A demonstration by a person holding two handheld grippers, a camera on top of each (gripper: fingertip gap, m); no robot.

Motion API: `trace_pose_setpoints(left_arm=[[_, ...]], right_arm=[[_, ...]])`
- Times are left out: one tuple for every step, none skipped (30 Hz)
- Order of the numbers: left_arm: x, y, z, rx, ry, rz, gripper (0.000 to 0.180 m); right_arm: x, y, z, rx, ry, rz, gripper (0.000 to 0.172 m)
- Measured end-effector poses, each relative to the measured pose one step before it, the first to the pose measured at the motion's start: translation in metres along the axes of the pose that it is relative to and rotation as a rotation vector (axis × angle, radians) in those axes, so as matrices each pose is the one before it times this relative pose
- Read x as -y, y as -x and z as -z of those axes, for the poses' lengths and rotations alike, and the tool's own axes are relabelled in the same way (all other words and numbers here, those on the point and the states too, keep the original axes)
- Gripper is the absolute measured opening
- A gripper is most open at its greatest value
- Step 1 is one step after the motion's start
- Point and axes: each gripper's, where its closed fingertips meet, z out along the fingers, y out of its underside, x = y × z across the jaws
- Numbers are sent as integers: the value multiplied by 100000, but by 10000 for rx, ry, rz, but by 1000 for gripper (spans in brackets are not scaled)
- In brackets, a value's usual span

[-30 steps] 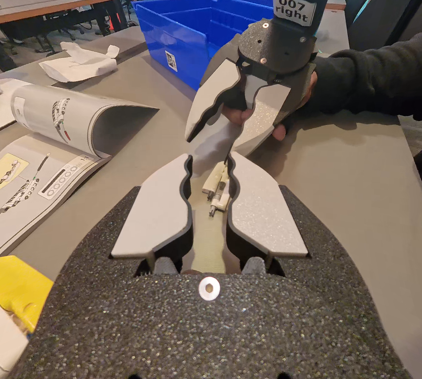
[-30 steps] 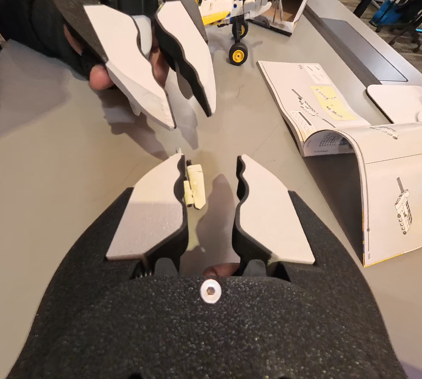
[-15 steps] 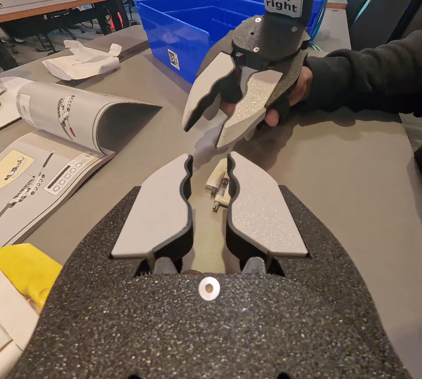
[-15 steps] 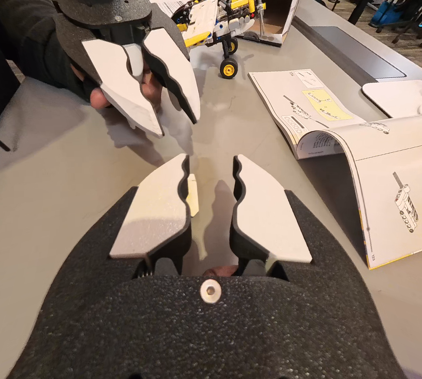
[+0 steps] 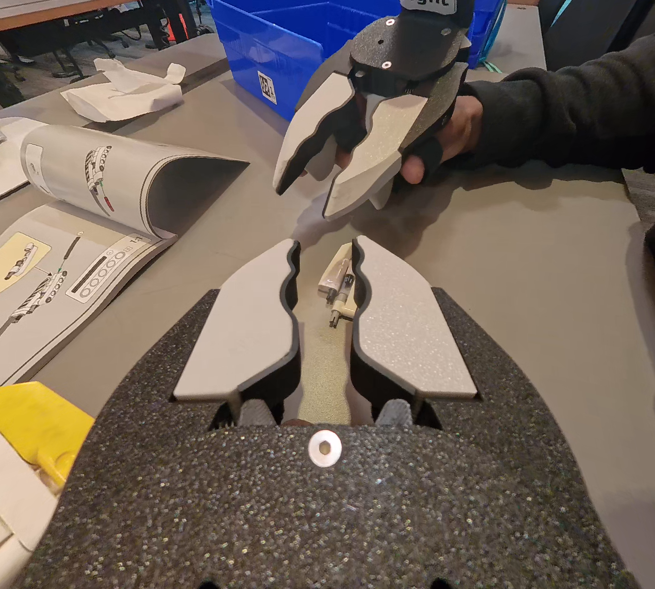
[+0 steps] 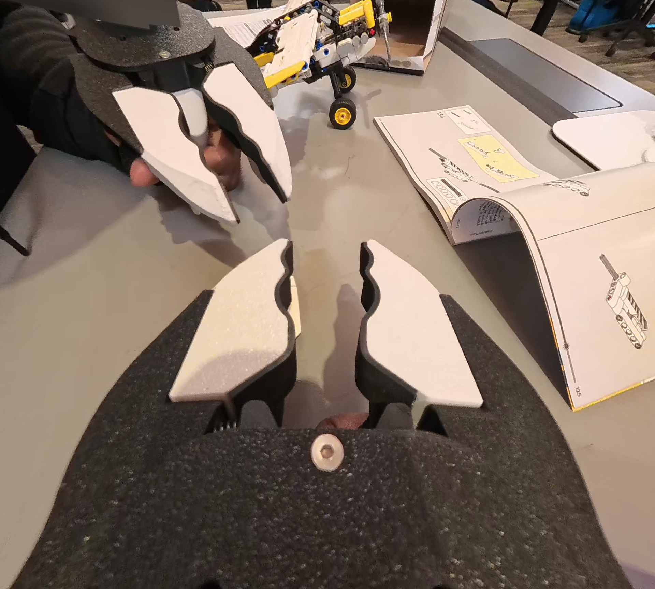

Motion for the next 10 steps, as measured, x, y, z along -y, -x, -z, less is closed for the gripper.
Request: trace_pose_setpoints(left_arm=[[-5, -8, -3, 10, 5, -12, 28], [-19, -15, -18, 0, 14, -14, 28], [-30, -48, -24, -16, 26, -20, 28], [-49, -55, -38, -23, 39, -30, 28], [-68, -71, -39, -27, 57, -38, 28], [-72, -64, -56, -15, 57, -47, 28], [-51, -75, -41, -9, 43, -60, 28], [-45, -78, -45, -7, 40, -66, 28], [-47, -74, -44, -3, 42, -65, 28], [-53, -74, -38, -10, 47, -63, 28]], right_arm=[[-24, -22, -25, -27, 23, 7, 36], [-16, -8, 8, -33, 13, 20, 36], [-26, -1, 16, -37, 9, 22, 36], [-21, 12, 33, -28, 9, 18, 36], [-70, 33, 51, -8, 29, 2, 36], [-99, 50, 68, 22, 50, -36, 37], [-164, 90, 96, 77, 82, -82, 38], [-171, 59, 151, 83, 66, -110, 38], [-42, -4, 204, 38, -32, -120, 38], [33, -49, 252, 20, -90, -122, 38]])
